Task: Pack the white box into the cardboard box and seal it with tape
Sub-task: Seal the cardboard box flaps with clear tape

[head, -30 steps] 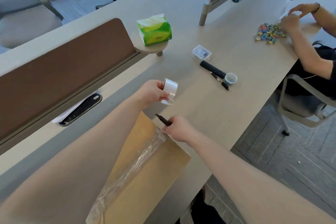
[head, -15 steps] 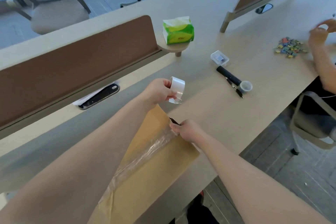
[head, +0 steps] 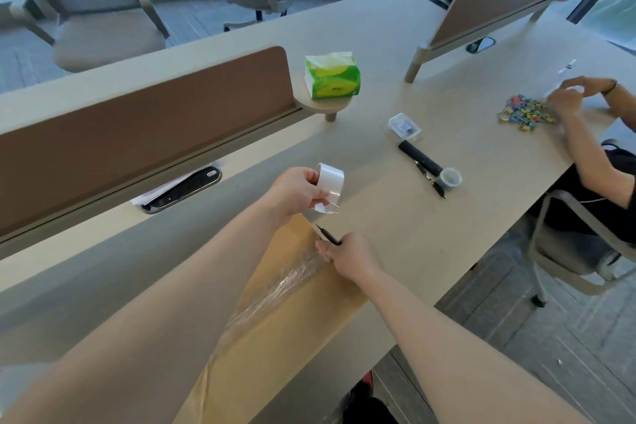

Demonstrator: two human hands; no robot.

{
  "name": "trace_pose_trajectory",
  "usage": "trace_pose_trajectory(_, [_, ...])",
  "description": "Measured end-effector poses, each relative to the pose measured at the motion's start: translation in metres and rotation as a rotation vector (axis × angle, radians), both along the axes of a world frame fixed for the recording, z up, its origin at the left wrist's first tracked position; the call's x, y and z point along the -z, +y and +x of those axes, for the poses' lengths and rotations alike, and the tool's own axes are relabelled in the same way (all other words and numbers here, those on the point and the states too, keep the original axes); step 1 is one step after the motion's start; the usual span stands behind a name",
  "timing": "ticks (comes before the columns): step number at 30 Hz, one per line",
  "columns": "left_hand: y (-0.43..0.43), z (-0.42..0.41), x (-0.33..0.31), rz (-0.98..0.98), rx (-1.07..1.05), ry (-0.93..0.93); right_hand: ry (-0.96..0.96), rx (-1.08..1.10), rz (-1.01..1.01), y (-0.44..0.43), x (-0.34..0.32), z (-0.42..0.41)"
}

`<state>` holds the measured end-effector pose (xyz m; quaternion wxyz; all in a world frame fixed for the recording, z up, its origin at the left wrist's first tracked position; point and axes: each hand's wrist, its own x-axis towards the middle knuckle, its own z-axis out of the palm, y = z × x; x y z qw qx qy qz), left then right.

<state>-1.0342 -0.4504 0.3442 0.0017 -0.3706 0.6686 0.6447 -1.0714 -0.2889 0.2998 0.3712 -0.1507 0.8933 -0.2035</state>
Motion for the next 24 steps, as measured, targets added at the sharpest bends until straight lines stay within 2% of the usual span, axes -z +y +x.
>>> trace_pose_trajectory(5, [-0.002, 0.009, 0.001, 0.017, -0.059, 0.007, -0.039, -0.123, 0.062, -0.002, -0.004, -0.002])
trace_pose_trajectory(11, [-0.003, 0.009, -0.006, 0.021, -0.094, 0.025, -0.118, -0.172, -0.008, 0.0, -0.008, -0.01])
trace_pose_trajectory(16, [0.002, -0.002, -0.003, 0.017, -0.116, 0.002, -0.289, -0.111, -0.037, 0.009, -0.004, -0.017])
trace_pose_trajectory(19, [0.006, -0.013, 0.001, 0.006, -0.143, -0.022, -0.343, 0.019, -0.054, 0.016, 0.009, -0.038])
trace_pose_trajectory(24, [0.013, -0.034, 0.014, -0.063, -0.18, -0.103, -0.138, -0.062, -0.018, 0.02, 0.055, -0.087])
